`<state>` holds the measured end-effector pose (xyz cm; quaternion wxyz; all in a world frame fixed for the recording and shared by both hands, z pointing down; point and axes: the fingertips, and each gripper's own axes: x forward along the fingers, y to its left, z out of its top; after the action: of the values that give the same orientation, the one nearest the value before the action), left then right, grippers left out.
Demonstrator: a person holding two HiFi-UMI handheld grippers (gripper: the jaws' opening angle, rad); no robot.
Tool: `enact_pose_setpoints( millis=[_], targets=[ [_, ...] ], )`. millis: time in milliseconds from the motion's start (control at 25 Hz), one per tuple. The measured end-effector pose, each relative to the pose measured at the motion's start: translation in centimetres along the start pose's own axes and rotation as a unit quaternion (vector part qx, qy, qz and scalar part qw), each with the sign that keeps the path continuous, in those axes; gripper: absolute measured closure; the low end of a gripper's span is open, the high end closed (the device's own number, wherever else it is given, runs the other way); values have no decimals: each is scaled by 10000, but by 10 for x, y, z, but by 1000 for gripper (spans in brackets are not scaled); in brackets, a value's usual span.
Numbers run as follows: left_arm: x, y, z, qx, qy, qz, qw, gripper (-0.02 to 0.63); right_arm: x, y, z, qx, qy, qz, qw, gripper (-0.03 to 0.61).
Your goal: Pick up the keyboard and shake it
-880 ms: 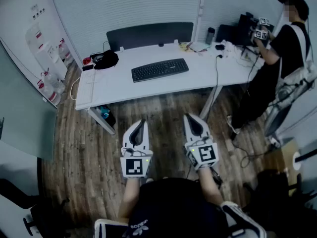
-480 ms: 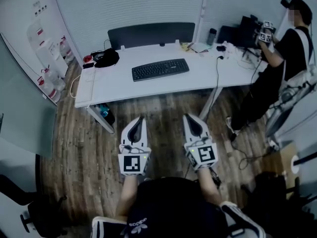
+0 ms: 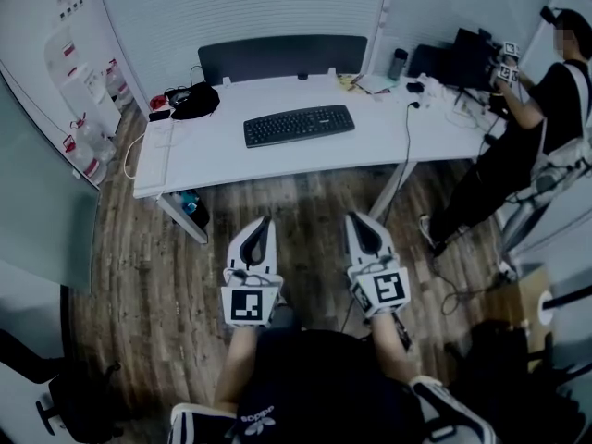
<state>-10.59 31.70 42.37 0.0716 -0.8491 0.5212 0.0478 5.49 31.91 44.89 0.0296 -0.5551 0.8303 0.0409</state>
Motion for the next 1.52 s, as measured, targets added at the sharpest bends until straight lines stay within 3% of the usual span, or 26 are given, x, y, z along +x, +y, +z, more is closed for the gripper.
enact_pose_setpoints(
  millis=[400, 600, 800, 960, 1120, 1240, 1520],
  targets=[
    [83, 56, -5, -137, -208, -187, 9995, 607, 86, -31, -1, 154, -7, -254, 9996, 574],
    [115, 84, -17, -128, 13, -357, 9993, 607, 119, -34, -10, 374, 86, -467, 9982, 574],
    [137, 112, -33, -183, 139, -322, 9992, 607, 149, -24, -18, 251, 210, -383, 9987, 572],
    [142, 121, -43, -241, 201, -353, 9989, 607, 160, -18, -24, 175, 357, -346, 9986, 572],
    [150, 127, -56, -38, 390, -375, 9985, 607, 170, -20, -31, 107, 510, -346, 9980, 574],
    [161, 134, -55, -96, 299, -377, 9988, 607, 177, -25, -35, 66, 566, -360, 9977, 574],
    [194, 140, -67, -264, 349, -309, 9986, 607, 195, -65, -37, 76, 555, -510, 9971, 574]
  ],
)
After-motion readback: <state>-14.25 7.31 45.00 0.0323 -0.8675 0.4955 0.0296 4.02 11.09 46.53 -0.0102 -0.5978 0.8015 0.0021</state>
